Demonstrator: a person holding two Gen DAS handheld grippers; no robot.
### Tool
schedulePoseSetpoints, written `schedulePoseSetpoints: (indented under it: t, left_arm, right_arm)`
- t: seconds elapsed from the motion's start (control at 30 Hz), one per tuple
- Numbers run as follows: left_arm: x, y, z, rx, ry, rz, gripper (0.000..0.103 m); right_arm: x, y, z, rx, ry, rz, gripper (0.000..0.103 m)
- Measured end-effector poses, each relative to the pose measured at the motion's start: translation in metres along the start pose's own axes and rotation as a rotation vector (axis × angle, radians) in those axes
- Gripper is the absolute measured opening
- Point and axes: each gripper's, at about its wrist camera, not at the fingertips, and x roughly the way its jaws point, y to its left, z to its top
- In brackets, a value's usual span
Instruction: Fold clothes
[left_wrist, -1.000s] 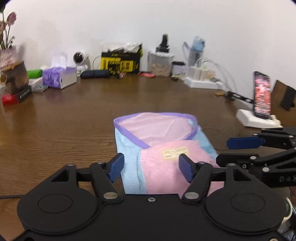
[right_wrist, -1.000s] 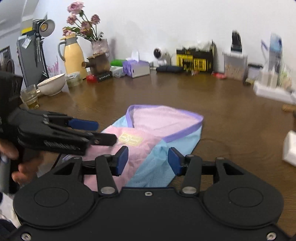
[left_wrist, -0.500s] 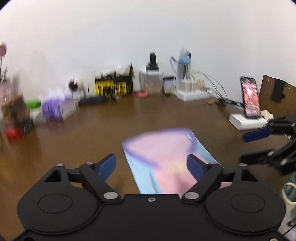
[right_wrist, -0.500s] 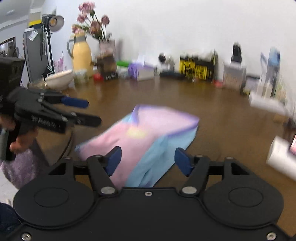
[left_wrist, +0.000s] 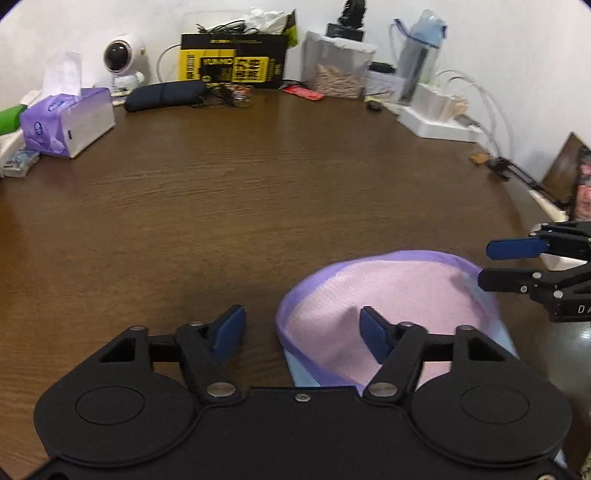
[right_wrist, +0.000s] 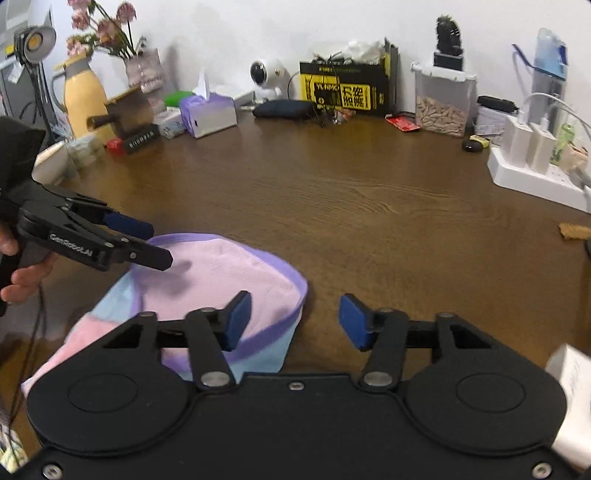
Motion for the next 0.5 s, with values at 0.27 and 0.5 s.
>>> schedulePoseSetpoints:
  t: [0.27, 0.5]
  left_arm:
    - [0.0, -0.004, 0.001, 0.041, 0.001, 0.015, 0.003]
    - [-0.031, -0.009, -0.003, 0.033, -0.121, 0.034, 0.002]
  right_arm:
    - [0.021, 0.013, -0.004, -0.111, 0.031, -0.088, 0.021]
    - [0.003, 0.022, -0.003, -0.128, -0.06, -0.063, 0.005]
